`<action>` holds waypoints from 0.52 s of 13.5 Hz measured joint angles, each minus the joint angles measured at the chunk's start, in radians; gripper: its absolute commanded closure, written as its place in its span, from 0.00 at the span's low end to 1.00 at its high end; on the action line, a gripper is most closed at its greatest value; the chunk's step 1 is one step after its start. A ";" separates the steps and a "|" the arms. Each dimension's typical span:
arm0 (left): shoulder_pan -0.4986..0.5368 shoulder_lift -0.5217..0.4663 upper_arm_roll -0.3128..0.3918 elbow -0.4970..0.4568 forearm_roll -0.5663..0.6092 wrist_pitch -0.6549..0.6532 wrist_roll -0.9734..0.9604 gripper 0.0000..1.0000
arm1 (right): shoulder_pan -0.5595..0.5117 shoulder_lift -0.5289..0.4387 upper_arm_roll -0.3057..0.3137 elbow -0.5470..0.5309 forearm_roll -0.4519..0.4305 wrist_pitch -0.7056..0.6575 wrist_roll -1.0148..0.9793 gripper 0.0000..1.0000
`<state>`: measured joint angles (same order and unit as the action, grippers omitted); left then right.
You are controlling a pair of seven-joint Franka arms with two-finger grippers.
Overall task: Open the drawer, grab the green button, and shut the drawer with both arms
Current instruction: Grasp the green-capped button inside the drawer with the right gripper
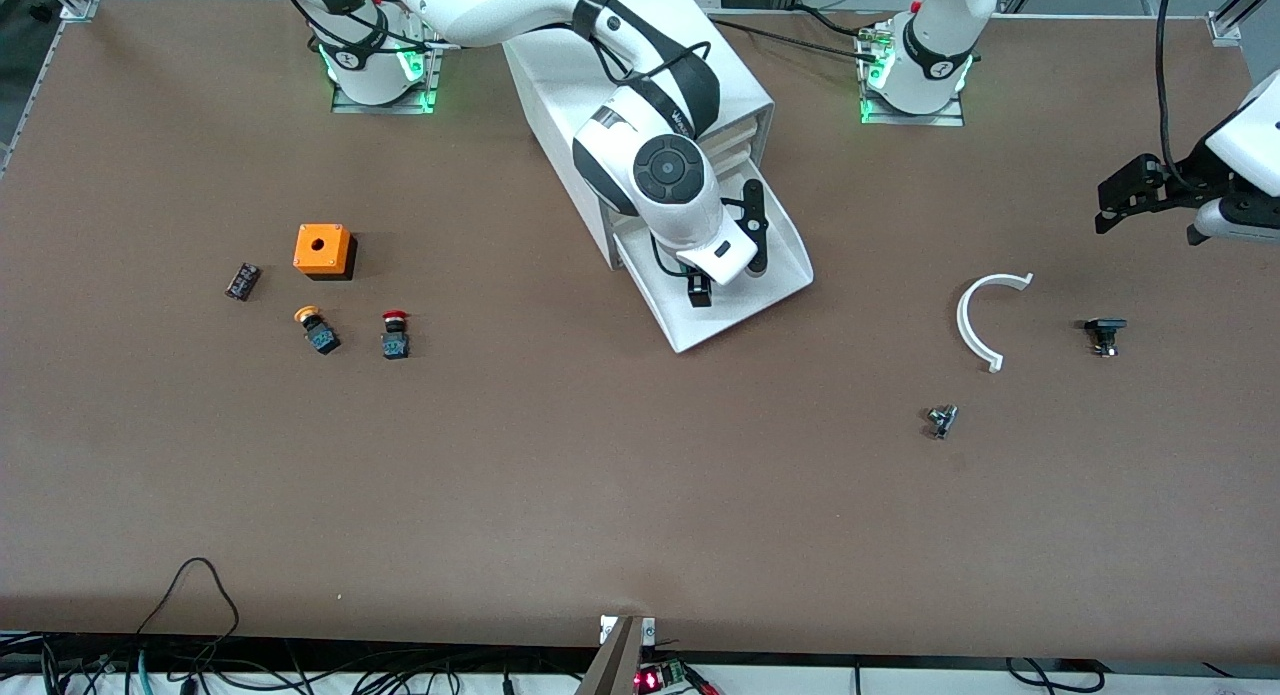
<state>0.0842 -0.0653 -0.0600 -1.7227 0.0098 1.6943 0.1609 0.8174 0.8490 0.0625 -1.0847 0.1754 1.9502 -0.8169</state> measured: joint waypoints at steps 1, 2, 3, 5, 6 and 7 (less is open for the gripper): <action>0.000 0.001 0.000 0.000 0.000 0.001 0.000 0.00 | 0.002 0.001 -0.002 0.000 0.000 -0.006 -0.008 0.00; 0.000 0.002 0.000 0.001 0.000 0.001 0.000 0.00 | 0.007 0.003 -0.004 -0.001 0.000 -0.008 -0.011 0.00; 0.000 0.003 0.000 0.001 0.000 0.001 0.000 0.00 | 0.017 0.009 -0.009 -0.001 0.000 -0.008 -0.011 0.00; 0.000 0.004 0.000 0.002 0.000 0.001 0.000 0.00 | 0.046 0.025 -0.027 -0.001 0.000 -0.004 -0.011 0.00; 0.000 0.004 0.000 0.002 0.000 0.001 0.000 0.00 | 0.061 0.032 -0.039 -0.001 0.000 -0.001 -0.011 0.00; 0.000 0.005 0.000 0.003 0.000 0.001 0.000 0.00 | 0.071 0.037 -0.047 -0.001 0.000 0.000 -0.011 0.00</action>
<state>0.0842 -0.0606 -0.0599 -1.7200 0.0099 1.6954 0.1609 0.8888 0.8856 0.0155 -1.0857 0.1754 1.9505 -0.8280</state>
